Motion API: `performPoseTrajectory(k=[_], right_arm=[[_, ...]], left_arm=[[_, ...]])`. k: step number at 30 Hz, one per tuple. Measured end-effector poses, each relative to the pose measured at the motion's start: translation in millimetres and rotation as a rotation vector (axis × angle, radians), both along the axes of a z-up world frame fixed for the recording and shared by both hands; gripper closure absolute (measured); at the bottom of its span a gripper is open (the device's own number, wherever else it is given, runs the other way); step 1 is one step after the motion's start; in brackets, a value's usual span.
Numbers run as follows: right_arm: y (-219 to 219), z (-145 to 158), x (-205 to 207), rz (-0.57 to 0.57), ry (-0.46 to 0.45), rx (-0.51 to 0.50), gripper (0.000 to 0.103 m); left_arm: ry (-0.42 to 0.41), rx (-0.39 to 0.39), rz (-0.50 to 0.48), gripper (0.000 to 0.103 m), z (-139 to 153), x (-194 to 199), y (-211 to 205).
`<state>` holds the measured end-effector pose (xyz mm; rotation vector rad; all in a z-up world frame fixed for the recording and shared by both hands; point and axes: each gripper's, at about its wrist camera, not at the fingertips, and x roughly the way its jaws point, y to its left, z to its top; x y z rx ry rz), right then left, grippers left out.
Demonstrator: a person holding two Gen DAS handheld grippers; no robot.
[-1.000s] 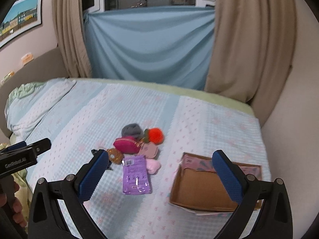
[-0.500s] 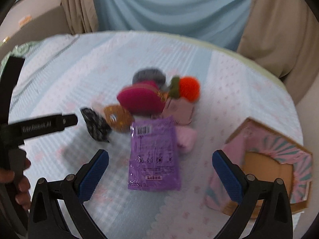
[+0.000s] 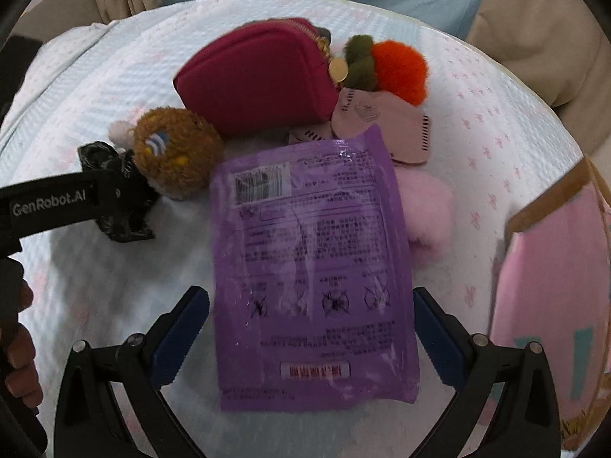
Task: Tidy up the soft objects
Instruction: 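Grasp the black scrunchie with the left tool while the right tool grasps the purple packet, then carry scrunchie and purple packet into the cardboard box and open both tools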
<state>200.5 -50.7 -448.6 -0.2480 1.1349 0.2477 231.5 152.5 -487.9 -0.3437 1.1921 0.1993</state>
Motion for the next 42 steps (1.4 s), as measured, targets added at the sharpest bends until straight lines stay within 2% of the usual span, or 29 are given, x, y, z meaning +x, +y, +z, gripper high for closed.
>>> performPoseTrajectory(k=[5,7,9,11,13,22,33,39,42], right_arm=[[4.3,-10.6,13.1,0.013,0.007,-0.028,0.013],[4.2,-11.4,15.1,0.012,0.009,-0.019,0.017],[3.5,-11.9,16.5,0.025,0.02,0.006,0.033],[5.6,-11.9,17.1,0.04,0.021,0.01,0.042],[8.8,-10.7,15.1,0.068,0.016,0.007,0.055],[8.6,-4.8,15.8,0.104,0.028,0.026,0.085],[-9.8,29.4,7.7,0.068,-0.003,0.078,0.088],[-27.5,71.8,-6.0,0.05,-0.052,0.127,0.088],[-33.8,106.5,-24.2,0.037,-0.092,0.151,0.088]], left_arm=[[-0.008,0.042,-0.028,0.033,-3.7,16.9,-3.2],[-0.011,0.061,-0.047,0.036,-3.2,22.5,-5.7],[-0.008,0.076,-0.055,0.04,-2.6,25.9,-6.9],[-0.008,0.079,-0.055,0.046,-1.5,27.1,-6.3],[-0.01,0.077,-0.052,0.05,0.5,25.7,-1.9],[-0.028,0.063,-0.034,0.058,5.2,16.4,5.0],[-0.072,0.088,-0.011,0.059,33.0,-4.8,1.7],[-0.103,0.11,0.0,0.059,68.0,-20.2,-6.0],[-0.128,0.123,0.01,0.059,96.3,-31.6,-15.3]])
